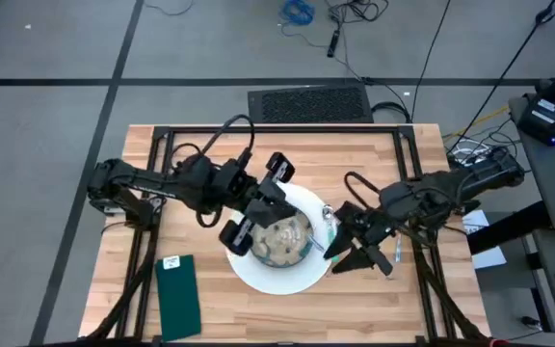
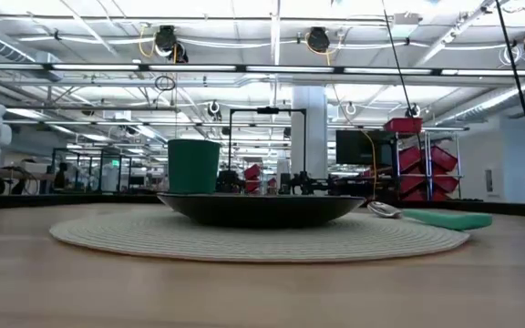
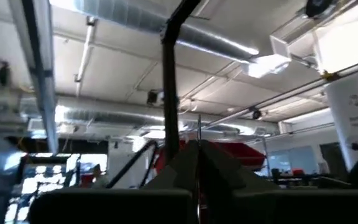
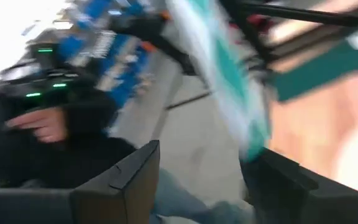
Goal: Set table place
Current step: Put the blue knife on the right of the white table mat
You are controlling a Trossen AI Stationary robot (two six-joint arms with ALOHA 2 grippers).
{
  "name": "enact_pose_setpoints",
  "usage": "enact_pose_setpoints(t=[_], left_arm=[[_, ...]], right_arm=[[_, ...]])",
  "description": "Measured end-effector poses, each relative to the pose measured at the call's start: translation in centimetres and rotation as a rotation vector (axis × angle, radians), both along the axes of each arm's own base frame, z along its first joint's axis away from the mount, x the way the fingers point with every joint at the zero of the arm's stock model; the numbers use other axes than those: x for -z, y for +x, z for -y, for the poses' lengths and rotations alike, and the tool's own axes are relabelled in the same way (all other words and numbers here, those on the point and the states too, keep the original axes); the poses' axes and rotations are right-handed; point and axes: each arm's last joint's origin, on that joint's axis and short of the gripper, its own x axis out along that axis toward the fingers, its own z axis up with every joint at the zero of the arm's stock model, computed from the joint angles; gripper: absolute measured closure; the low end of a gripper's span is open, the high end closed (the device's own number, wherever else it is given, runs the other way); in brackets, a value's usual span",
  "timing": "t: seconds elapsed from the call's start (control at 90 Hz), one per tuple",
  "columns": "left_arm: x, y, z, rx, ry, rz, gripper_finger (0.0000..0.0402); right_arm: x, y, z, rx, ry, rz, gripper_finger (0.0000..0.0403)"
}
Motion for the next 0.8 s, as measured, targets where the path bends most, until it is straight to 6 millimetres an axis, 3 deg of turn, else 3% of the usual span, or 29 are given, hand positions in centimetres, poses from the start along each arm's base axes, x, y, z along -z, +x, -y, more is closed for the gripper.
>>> enact_pose_setpoints(t=[0.189,0.356,0.556,0.8], left_arm=[[0.2,0.4,-0.5,-0.083,-0.133,-0.074,0.0401],[1.9,1.7,-1.3,-0.233,-0.096,-0.269,0.0401],[4.0,2.4,-1.5,-0.335,-0.044,-0.493,0.0401],[7.5,1.4,-1.3,-0.424,0.092,-0.915,0.0401]], right_arm=[[0.0,-3.0,1.0,0.181,-0.099,-0.083,0.0202],[0.1,-4.6,1.7,0.358,-0.180,-0.112,0.0202],[0.5,-5.1,0.9,0.377,-0.238,-0.124,0.0202],[1.9,-4.8,-0.2,0.353,-0.338,-0.198,0.0202]])
